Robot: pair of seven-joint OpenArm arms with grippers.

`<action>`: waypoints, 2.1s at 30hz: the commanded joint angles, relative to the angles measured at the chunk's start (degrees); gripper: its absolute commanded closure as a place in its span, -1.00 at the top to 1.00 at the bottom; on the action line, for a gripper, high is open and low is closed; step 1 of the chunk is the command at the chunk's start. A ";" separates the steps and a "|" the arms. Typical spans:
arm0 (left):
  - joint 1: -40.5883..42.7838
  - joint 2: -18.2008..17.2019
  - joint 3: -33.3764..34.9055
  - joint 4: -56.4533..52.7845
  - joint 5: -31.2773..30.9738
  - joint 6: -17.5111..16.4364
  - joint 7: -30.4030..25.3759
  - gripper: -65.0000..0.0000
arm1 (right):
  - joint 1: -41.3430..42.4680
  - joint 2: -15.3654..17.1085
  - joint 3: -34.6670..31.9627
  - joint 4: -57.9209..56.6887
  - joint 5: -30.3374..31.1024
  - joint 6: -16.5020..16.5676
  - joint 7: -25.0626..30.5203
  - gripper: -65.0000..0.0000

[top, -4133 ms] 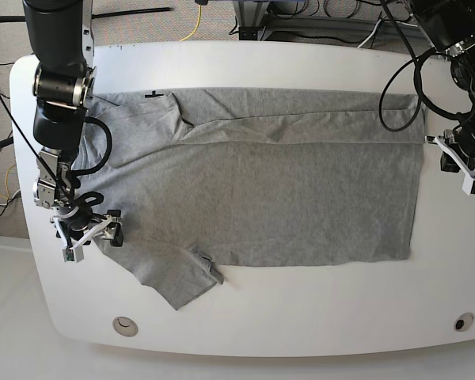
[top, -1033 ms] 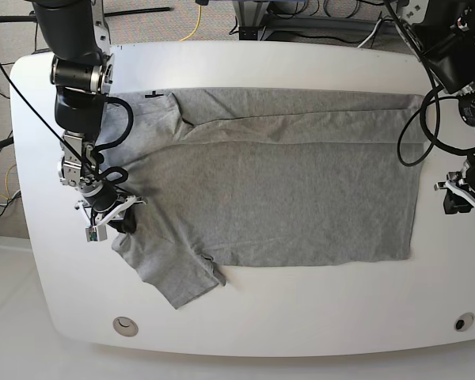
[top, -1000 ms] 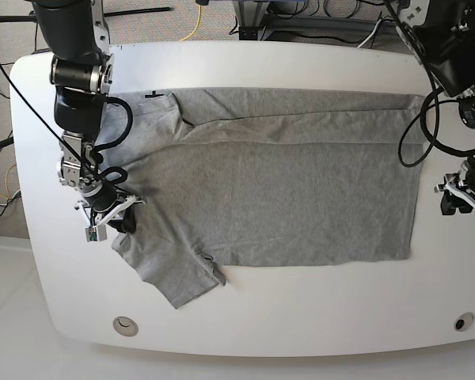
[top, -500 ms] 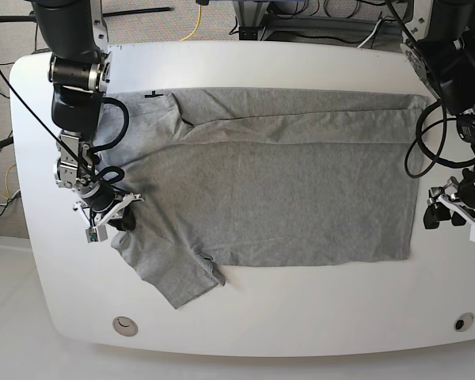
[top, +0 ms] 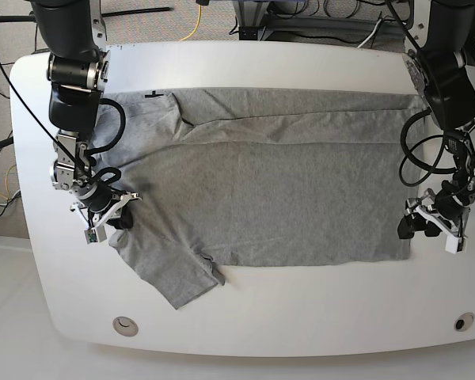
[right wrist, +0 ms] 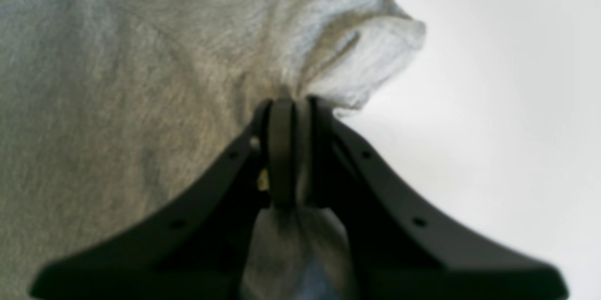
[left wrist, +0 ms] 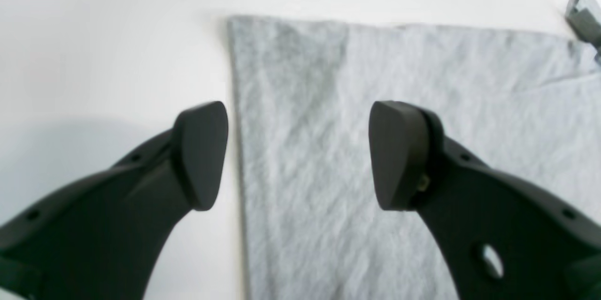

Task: Fold the T-shirt properly
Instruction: 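Move the left gripper to the hem corner and pinch it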

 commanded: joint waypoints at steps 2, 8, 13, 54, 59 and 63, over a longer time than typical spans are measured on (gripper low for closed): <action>-2.57 -1.09 0.00 -2.33 -1.36 -0.30 -5.21 0.37 | 0.12 0.84 -0.22 -0.08 -2.91 -0.75 -4.78 -0.78; -4.06 -1.17 0.00 -8.57 -1.27 -0.30 -9.96 0.37 | 0.03 1.01 -0.22 -0.08 -2.91 -0.75 -4.78 -0.78; -4.59 -1.88 0.09 -12.96 -1.27 -0.30 -13.03 0.37 | 0.03 1.10 -0.22 -0.08 -2.91 -0.75 -4.78 -0.78; -3.53 -3.37 4.05 -17.36 -1.19 5.11 -18.49 0.37 | -0.06 1.01 -0.22 -0.08 -2.91 -0.75 -4.78 -0.78; -3.53 -3.11 5.01 -17.36 -1.19 5.20 -18.40 0.37 | -0.06 0.92 -0.22 -0.08 -2.91 -0.75 -4.78 -0.78; -3.45 -2.05 6.07 -17.45 -1.19 5.20 -18.40 0.37 | -0.06 0.92 -0.22 -0.08 -2.91 -0.75 -4.78 -0.78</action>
